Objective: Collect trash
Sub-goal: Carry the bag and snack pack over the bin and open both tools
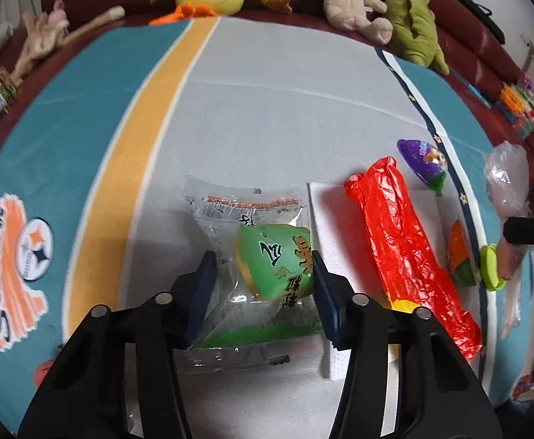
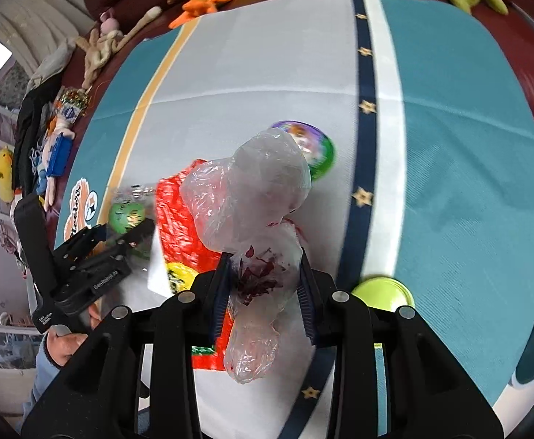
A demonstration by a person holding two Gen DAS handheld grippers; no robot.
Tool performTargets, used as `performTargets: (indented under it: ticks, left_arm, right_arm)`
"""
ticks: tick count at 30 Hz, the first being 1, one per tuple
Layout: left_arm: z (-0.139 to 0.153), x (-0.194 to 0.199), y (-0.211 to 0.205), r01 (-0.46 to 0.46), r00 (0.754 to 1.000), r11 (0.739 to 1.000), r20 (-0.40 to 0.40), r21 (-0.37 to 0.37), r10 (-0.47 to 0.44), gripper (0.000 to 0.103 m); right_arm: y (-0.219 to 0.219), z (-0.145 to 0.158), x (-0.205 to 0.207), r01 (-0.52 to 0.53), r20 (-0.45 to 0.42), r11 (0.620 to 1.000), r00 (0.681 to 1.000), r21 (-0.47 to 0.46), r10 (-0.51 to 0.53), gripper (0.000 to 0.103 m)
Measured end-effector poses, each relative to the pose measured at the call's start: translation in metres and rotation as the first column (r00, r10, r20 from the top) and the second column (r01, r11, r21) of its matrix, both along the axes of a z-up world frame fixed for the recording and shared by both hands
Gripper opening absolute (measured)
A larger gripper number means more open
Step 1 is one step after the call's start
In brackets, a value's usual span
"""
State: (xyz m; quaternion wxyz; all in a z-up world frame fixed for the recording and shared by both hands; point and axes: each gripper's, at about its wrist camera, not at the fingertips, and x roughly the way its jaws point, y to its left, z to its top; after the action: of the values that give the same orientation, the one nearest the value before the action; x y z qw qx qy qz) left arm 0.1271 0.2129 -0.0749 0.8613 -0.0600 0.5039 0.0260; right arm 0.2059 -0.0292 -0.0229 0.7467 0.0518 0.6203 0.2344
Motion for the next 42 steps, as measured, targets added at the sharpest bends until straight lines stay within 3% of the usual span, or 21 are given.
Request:
performTargets:
  ticks: [11, 18, 23, 30, 37, 42]
  left_arm:
    - [0.057, -0.017, -0.015, 0.001, 0.994, 1.0, 0.113, -0.004, 0.0, 0.05]
    - [0.076, -0.009, -0.086, 0.143, 0.98, 0.99, 0.139, -0.003, -0.141, 0.05]
    - [0.075, 0.003, -0.155, 0.264, 0.957, 0.964, 0.128, -0.021, -0.26, 0.05]
    - [0.065, 0.015, -0.263, 0.435, 0.897, 0.9, 0.091, -0.018, -0.432, 0.05]
    - [0.051, 0.022, -0.374, 0.597, 0.801, 0.802, 0.051, -0.016, -0.596, 0.05]
    - [0.041, 0.021, -0.434, 0.67, 0.743, 0.742, 0.02, -0.016, -0.669, 0.05]
  right_arm:
    - [-0.054, -0.001, -0.008, 0.091, -0.003, 0.994, 0.996, 0.054, -0.091, 0.032]
    - [-0.118, 0.004, -0.019, 0.198, 0.009, 0.975, 0.98, 0.099, -0.2, 0.032]
    - [-0.178, 0.006, -0.03, 0.297, 0.015, 0.947, 0.953, 0.125, -0.301, 0.032]
    - [-0.284, 0.008, -0.062, 0.465, 0.043, 0.873, 0.879, 0.146, -0.475, 0.032]
    - [-0.391, 0.0, -0.096, 0.622, 0.045, 0.767, 0.771, 0.154, -0.635, 0.032]
    - [-0.439, -0.005, -0.112, 0.688, 0.064, 0.711, 0.711, 0.144, -0.7, 0.032]
